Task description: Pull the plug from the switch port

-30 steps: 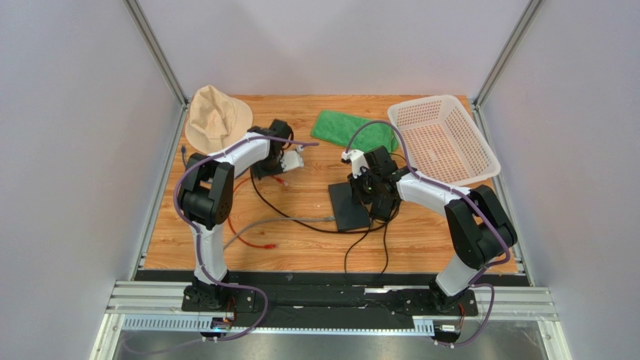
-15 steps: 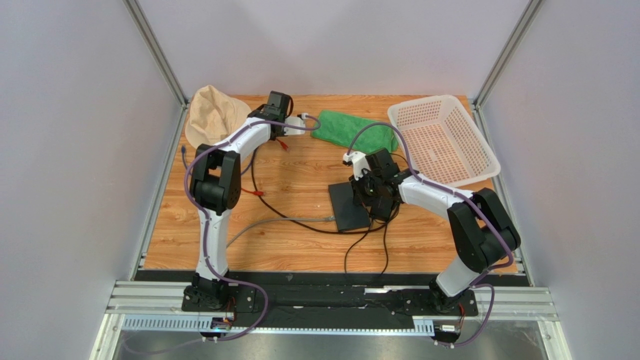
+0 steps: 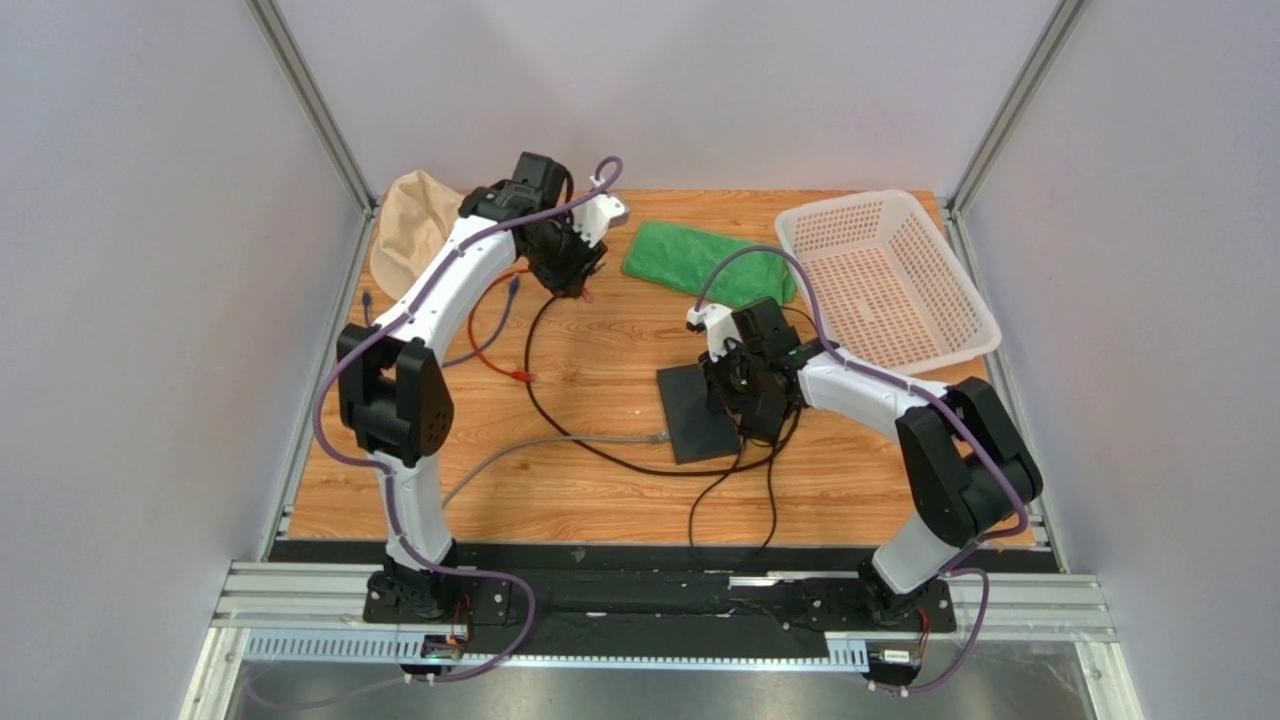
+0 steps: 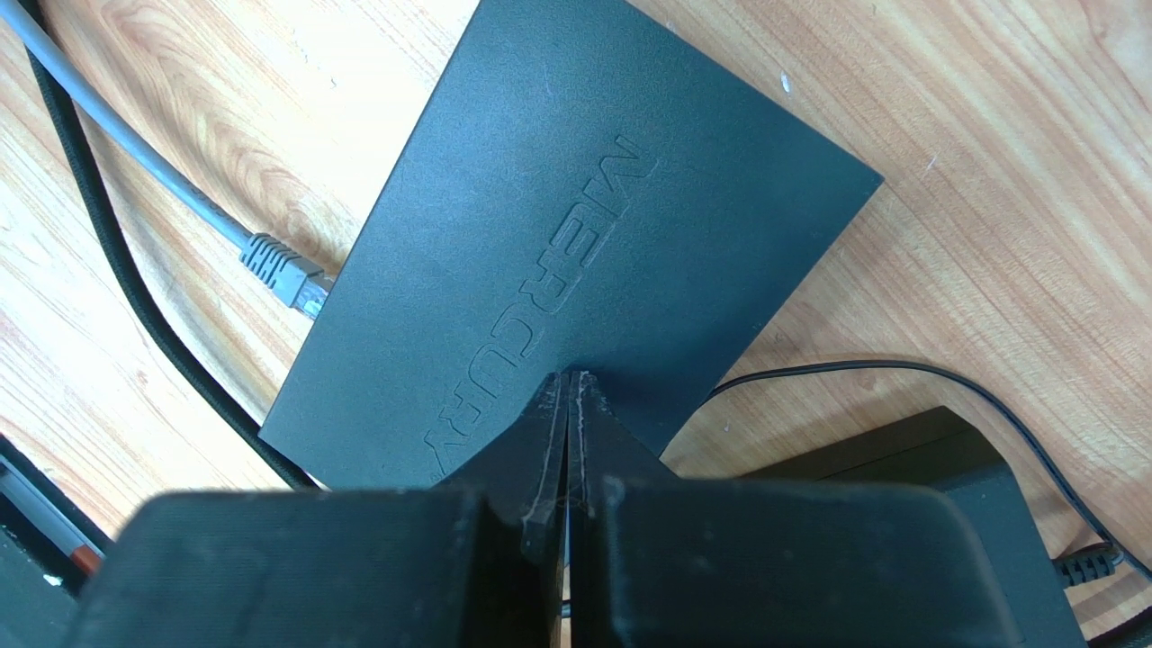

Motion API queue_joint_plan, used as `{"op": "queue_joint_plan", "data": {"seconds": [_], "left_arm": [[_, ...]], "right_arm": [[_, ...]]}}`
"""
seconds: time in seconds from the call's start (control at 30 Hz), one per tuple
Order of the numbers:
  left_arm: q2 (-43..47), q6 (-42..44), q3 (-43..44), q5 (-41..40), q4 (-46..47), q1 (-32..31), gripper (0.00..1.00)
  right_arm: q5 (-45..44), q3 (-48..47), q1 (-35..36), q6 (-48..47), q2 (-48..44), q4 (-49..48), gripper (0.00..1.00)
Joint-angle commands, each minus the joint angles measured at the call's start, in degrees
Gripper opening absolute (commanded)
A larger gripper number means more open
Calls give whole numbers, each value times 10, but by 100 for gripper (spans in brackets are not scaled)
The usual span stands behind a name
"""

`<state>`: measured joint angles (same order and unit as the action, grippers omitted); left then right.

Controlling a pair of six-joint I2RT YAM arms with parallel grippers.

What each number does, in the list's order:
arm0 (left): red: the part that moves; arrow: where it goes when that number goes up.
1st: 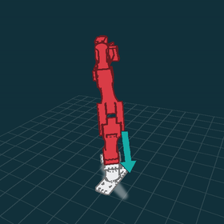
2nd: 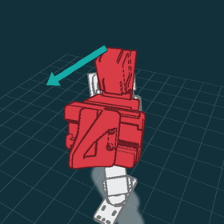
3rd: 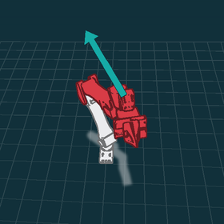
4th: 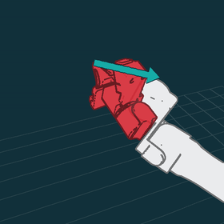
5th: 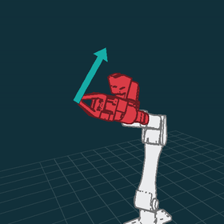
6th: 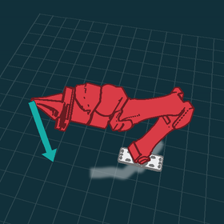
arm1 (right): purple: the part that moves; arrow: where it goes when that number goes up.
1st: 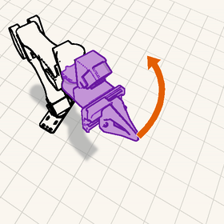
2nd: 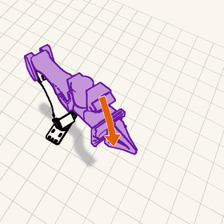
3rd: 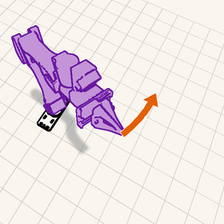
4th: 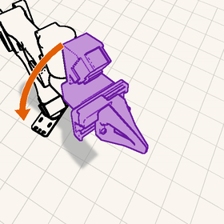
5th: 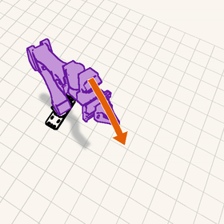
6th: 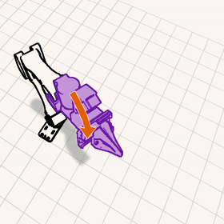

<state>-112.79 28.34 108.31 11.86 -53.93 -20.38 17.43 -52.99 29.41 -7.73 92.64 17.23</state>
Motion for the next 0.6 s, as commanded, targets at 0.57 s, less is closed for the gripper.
{"op": "queue_joint_plan", "data": {"seconds": [0.57], "left_arm": [[-203, -173, -22, 396, -52, -66, 6]], "right_arm": [[-24, 2, -35, -1, -113, 25, 1]]}}
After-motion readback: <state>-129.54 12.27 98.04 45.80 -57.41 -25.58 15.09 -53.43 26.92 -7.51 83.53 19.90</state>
